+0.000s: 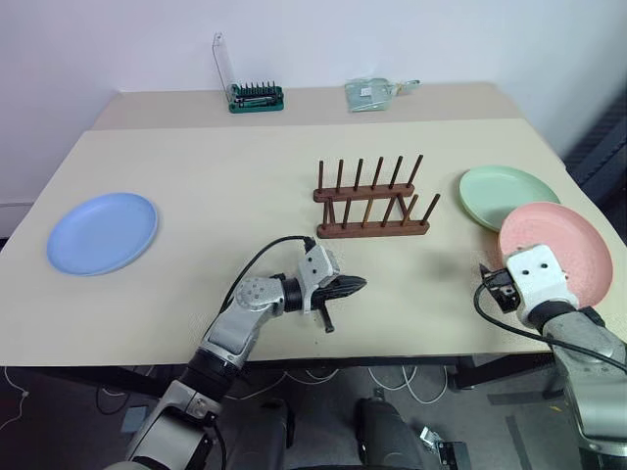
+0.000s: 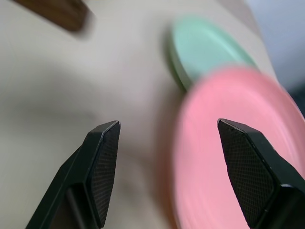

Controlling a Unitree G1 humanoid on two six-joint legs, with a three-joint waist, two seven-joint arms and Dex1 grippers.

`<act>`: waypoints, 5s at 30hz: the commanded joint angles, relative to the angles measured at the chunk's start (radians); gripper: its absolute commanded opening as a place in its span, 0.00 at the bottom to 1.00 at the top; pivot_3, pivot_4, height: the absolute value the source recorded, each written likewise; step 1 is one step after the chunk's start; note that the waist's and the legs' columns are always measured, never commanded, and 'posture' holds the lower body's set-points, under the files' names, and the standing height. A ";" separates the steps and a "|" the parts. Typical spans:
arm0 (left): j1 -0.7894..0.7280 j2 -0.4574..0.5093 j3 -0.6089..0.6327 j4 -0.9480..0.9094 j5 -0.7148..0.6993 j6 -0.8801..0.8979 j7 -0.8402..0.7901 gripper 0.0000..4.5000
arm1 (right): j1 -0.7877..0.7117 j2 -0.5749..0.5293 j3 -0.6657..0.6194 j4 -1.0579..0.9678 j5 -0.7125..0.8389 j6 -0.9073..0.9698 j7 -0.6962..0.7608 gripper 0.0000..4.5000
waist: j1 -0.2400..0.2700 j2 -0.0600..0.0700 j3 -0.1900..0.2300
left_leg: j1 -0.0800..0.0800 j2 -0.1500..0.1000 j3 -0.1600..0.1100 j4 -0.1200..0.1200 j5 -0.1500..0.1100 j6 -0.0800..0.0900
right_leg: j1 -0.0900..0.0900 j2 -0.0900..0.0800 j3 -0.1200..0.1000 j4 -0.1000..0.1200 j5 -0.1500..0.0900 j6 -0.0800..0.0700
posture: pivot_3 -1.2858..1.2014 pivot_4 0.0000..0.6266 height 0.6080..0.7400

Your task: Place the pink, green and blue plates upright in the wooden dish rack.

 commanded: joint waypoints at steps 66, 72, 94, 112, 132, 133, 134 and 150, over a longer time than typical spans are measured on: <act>0.025 0.057 0.076 -0.089 -0.013 -0.017 0.077 0.00 | -0.939 -0.049 -0.153 0.602 1.059 0.355 0.554 0.01 | -0.022 0.002 0.003 | -0.006 0.000 -0.003 0.000 0.000 0.000 | -0.006 0.000 -0.003 0.002 0.002 0.000 | 0.52 0.24 1.00; 0.029 0.063 0.079 -0.101 -0.013 -0.008 0.083 0.00 | -0.933 -0.070 -0.171 0.547 1.120 0.382 0.583 0.01 | -0.023 0.002 0.003 | -0.007 0.000 -0.003 0.000 0.000 0.000 | -0.007 0.000 -0.003 0.002 0.002 0.000 | 0.52 0.24 1.00; 0.039 0.052 0.090 -0.113 -0.017 0.018 0.096 0.00 | -0.974 -0.104 -0.118 0.805 1.015 0.389 0.720 0.01 | -0.023 0.002 0.003 | -0.007 0.000 -0.002 0.000 0.000 0.000 | -0.007 0.001 -0.002 0.002 0.002 0.000 | 0.52 0.24 1.00; 0.028 0.034 0.084 -0.091 -0.011 0.007 0.092 0.00 | -0.841 -0.029 -0.198 0.718 1.049 0.399 0.523 0.30 | -0.023 0.003 0.003 | -0.008 0.000 -0.002 0.000 0.000 0.000 | -0.008 0.000 -0.002 0.002 0.002 0.000 | 0.52 0.24 1.00; 0.026 0.036 0.082 -0.084 -0.002 -0.018 0.087 0.00 | -0.639 -0.328 0.027 0.670 0.438 -0.175 0.433 0.99 | -0.025 0.004 0.002 | -0.007 0.000 0.000 0.000 0.000 0.000 | -0.008 0.000 -0.001 0.002 0.002 0.000 | 0.52 0.24 1.00; 0.022 0.037 0.081 -0.081 -0.002 -0.021 0.082 0.00 | -0.599 -0.365 0.099 0.681 0.334 -0.265 0.440 0.99 | -0.025 0.004 0.001 | -0.007 0.000 0.000 0.001 0.000 0.000 | -0.008 0.000 -0.001 0.002 0.002 0.000 | 0.52 0.24 1.00; 0.020 0.038 0.079 -0.079 -0.003 -0.022 0.074 0.00 | -0.579 -0.381 0.145 0.704 0.276 -0.326 0.443 0.99 | -0.025 0.004 0.001 | -0.007 0.000 0.000 0.000 0.000 0.000 | -0.008 0.001 -0.001 0.003 0.002 0.000 | 0.52 0.24 1.00; 0.026 0.034 0.083 -0.085 -0.006 -0.013 0.071 0.00 | -0.781 -0.291 0.357 1.261 -0.032 -0.664 0.345 0.80 | -0.025 0.007 0.001 | -0.005 0.000 0.003 0.001 0.000 0.000 | -0.006 0.001 0.002 0.002 0.002 0.000 | 0.52 0.24 1.00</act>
